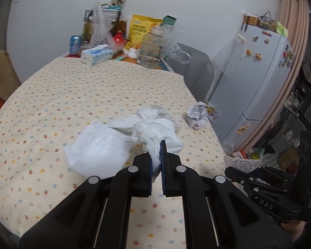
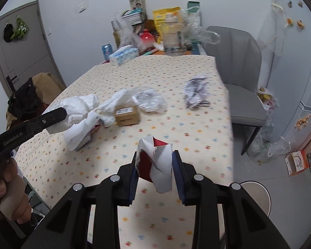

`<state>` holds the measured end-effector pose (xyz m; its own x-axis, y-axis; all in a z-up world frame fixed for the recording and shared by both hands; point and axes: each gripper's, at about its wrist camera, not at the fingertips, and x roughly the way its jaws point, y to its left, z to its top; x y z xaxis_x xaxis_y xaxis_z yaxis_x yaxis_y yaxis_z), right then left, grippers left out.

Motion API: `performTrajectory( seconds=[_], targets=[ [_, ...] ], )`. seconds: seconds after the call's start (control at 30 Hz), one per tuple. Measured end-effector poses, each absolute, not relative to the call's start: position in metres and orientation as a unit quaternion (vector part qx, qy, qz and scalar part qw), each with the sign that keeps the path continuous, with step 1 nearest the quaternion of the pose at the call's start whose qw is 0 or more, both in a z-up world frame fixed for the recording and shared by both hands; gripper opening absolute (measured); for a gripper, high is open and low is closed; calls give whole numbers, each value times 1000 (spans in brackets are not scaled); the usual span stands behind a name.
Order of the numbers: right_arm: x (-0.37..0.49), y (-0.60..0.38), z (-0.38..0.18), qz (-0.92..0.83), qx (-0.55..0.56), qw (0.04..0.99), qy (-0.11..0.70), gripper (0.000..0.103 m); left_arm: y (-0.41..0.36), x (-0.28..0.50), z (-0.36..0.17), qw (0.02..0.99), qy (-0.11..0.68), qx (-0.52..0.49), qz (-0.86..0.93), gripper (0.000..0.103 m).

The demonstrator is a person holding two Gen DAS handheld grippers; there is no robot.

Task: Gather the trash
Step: 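Carry both items to the white trash bin and open the right tool over it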

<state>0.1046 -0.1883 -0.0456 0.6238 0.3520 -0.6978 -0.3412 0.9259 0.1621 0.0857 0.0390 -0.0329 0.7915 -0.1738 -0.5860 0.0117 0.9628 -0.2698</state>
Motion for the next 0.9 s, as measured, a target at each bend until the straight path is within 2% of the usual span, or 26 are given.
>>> performTrajectory(
  seconds=[0.5,0.9],
  targets=[
    [97,-328,-62,71,60,914,395,31,-72,125,-40,925,344,-81,-138,7],
    [101,-415,-111,1,116,902,417,31,-153,151,-55,908,374,-36,-183,7]
  ],
)
